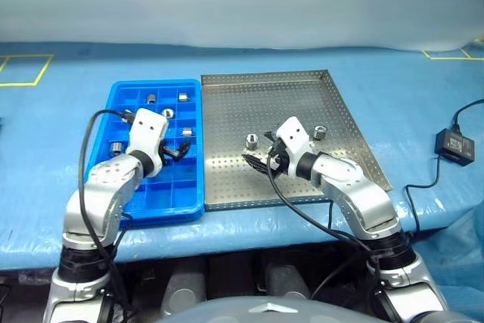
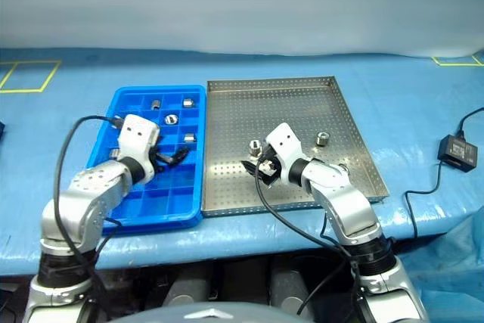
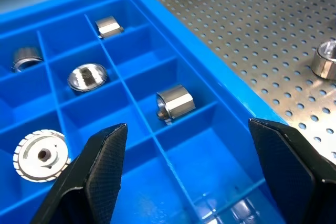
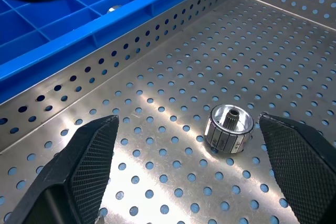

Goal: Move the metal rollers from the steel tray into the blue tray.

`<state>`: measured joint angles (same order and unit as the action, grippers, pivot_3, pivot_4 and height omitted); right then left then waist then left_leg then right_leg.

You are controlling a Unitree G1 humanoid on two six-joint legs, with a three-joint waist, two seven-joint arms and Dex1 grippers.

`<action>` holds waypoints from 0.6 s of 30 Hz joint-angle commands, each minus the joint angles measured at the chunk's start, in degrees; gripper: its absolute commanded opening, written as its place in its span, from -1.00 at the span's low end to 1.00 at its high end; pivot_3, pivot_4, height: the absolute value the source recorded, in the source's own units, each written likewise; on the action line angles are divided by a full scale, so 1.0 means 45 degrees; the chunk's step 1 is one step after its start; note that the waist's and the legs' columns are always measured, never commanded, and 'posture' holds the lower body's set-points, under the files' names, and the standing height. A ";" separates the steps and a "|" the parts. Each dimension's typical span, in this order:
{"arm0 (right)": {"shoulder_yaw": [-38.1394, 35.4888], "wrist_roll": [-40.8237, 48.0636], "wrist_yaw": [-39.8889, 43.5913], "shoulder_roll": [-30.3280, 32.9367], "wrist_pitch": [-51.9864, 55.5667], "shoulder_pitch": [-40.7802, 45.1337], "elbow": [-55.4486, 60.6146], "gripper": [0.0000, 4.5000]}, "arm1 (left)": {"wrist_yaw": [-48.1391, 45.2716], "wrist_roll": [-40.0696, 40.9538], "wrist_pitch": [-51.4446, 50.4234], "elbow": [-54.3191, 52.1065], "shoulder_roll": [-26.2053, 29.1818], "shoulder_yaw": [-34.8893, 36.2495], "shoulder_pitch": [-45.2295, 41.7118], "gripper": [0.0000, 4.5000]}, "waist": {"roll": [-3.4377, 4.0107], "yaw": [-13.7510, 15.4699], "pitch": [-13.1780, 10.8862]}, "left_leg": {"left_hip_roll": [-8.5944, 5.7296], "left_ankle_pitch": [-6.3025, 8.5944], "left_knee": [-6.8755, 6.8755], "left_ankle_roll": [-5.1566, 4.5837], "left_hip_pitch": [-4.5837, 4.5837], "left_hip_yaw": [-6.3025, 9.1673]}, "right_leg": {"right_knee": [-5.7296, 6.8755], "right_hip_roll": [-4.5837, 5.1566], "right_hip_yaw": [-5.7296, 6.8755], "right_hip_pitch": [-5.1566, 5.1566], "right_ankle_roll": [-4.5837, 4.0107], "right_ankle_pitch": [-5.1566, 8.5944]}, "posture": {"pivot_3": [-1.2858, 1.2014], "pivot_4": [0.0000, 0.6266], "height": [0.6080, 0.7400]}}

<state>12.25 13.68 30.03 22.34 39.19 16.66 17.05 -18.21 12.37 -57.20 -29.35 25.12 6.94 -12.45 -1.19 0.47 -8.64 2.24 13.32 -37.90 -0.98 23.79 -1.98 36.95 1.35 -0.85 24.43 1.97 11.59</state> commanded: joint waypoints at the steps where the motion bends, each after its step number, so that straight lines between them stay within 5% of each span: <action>1: -0.0201 0.0054 0.0062 0.0046 -0.0173 0.0013 0.0645 1.00 | 0.0264 0.0113 0.0076 -0.0905 0.0191 0.0888 -0.0410 0.78 | -0.0002 0.0013 -0.0001 | -0.0001 0.0000 0.0000 0.0000 -0.0001 0.0000 | 0.0000 0.0001 0.0000 -0.0001 0.0000 0.0000 | 0.07 -0.52 1.00; 4: -0.0245 0.0091 0.0065 0.0059 -0.0113 -0.0010 0.0680 1.00 | 0.0237 0.0455 0.0212 -0.0857 -0.0138 0.0835 -0.1128 0.78 | -0.0006 0.0107 -0.0002 | -0.0007 0.0000 -0.0009 0.0000 0.0002 0.0002 | -0.0002 0.0004 0.0002 -0.0006 0.0003 -0.0001 | 0.07 -0.52 1.00; 10: -0.0268 0.0254 0.0365 0.0382 0.0145 -0.0100 0.1056 1.00 | -0.1838 0.1492 0.1380 0.0788 -0.0910 -0.1660 -0.2778 0.78 | -0.0009 0.0177 -0.0003 | -0.0031 0.0001 -0.0022 -0.0009 0.0002 -0.0003 | -0.0014 0.0020 -0.0001 -0.0026 0.0015 -0.0009 | 0.06 -0.52 1.00; 18: -0.0459 0.0197 0.0061 0.0604 0.0523 -0.0814 0.1921 1.00 | -0.3030 0.0429 0.2684 0.4590 -0.0733 -0.4095 -0.4311 0.78 | -0.0007 -0.0262 -0.0003 | -0.0011 0.0000 -0.0002 -0.0009 0.0000 -0.0012 | 0.0000 -0.0020 -0.0001 -0.0009 0.0001 -0.0001 | 0.00 -0.52 1.00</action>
<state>11.40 14.11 30.70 24.65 41.43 12.99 22.59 -30.86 15.18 -47.22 -10.25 22.04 -10.80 -30.49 -1.22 -0.71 -8.65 2.18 13.32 -37.91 -1.02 23.80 -2.03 36.94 1.27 -0.86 24.40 1.98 11.59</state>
